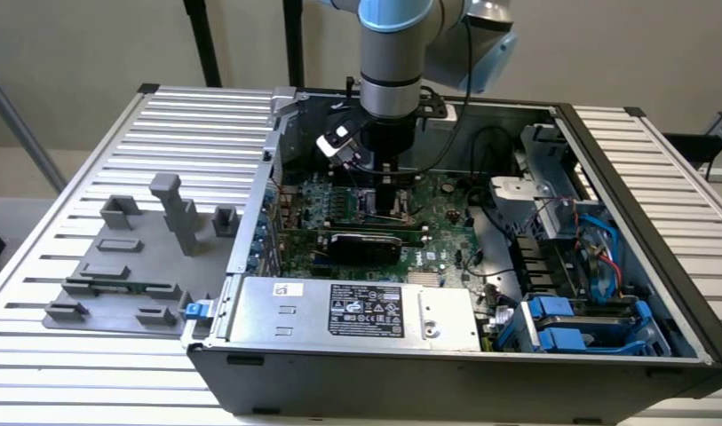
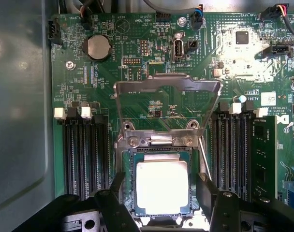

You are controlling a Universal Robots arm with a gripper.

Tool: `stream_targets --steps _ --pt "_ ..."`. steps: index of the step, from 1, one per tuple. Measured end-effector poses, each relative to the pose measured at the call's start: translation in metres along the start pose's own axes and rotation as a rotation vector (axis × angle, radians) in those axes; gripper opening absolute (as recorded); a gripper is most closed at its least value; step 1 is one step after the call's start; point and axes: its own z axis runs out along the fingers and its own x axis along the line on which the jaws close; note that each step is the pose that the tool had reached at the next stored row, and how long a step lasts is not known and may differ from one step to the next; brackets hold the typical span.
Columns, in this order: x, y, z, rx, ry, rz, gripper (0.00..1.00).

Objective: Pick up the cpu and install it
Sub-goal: 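Place the cpu into insertion slot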

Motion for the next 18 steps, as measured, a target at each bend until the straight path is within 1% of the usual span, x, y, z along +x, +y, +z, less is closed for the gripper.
stream_targets --steps 8,9,10,11,14,15,16,17,18 --pt "0.000 0.0006 -0.0117 0.0002 0.0003 0.000 0.69" --pt "0.000 0.0007 -0.0132 0.0001 0.0004 0.000 0.67" --pt "-0.001 0.0008 -0.0145 0.0000 0.0005 0.000 0.60" --pt "-0.001 0.0009 -0.0158 0.0000 0.0006 0.000 0.60" --pt "-0.001 0.0011 -0.0187 0.0001 0.0008 0.000 0.42" --pt "-0.001 0.0011 -0.0189 0.0001 0.0011 0.000 0.42" --pt "-0.001 0.0011 -0.0188 0.0000 0.0013 0.000 0.36" --pt "-0.001 0.0011 -0.0189 0.0000 0.0013 0.000 0.36" --pt "-0.001 0.0011 -0.0189 0.0000 0.0013 0.000 0.30"
